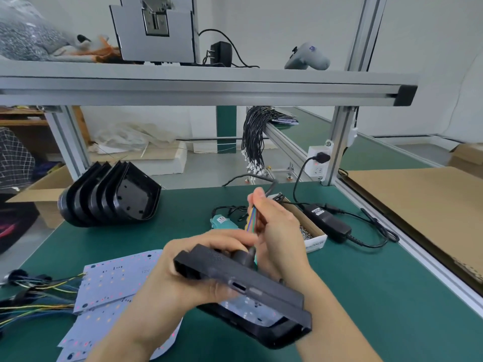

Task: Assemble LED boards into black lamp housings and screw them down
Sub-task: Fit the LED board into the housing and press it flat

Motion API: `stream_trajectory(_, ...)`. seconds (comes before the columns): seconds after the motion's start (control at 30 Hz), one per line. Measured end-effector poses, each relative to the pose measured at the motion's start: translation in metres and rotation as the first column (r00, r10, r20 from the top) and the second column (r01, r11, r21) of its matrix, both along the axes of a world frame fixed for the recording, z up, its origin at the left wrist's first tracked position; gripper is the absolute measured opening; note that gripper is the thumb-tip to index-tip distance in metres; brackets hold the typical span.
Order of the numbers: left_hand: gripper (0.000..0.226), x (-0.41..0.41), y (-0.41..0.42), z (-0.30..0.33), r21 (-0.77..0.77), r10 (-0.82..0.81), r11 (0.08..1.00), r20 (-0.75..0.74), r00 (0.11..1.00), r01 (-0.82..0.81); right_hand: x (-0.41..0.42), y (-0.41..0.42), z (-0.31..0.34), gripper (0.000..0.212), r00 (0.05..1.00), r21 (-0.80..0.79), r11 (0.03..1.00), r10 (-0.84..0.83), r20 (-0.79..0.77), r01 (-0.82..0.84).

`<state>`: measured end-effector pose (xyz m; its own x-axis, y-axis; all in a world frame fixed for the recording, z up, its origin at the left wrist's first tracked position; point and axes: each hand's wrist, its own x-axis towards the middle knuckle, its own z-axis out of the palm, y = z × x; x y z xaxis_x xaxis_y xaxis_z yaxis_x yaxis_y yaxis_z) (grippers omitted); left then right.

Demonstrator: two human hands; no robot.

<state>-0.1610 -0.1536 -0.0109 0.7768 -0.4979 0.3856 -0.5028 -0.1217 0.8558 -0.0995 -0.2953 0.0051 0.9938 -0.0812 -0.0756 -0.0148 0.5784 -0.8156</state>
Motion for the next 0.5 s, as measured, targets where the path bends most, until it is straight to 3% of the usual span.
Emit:
stream_trajectory(0.03,0.021,0.007,-0.002,-0.001,-0.122,0.131,0.984,0.011,0.991,-0.128,0.002,-0.002,0.002,0.039,1.0,0.032,0.999,0.011,0.006,-0.011)
stream_trajectory(0.07,0.03,-0.005,-0.002,-0.002,-0.179,0.16,0.972,0.017,0.987,-0.155,0.004,-0.004,0.004,0.038,0.999,0.039,0.999,0.026,0.018,-0.027)
stream_trajectory(0.17,0.044,-0.008,-0.007,-0.004,-0.314,0.06,0.943,-0.17,0.984,-0.112,0.005,-0.004,0.006,0.029,0.997,-0.012,0.997,0.08,0.005,-0.08)
stream_trajectory(0.33,0.051,-0.007,-0.015,-0.001,-0.344,0.069,0.928,-0.224,0.972,-0.145,0.005,-0.004,0.005,0.024,0.997,-0.053,0.996,0.064,-0.033,-0.065)
stream_trajectory(0.5,0.061,-0.008,-0.014,0.001,-0.235,0.147,0.954,-0.183,0.972,-0.188,0.003,-0.001,0.01,0.025,0.998,-0.066,0.996,0.052,-0.021,-0.053)
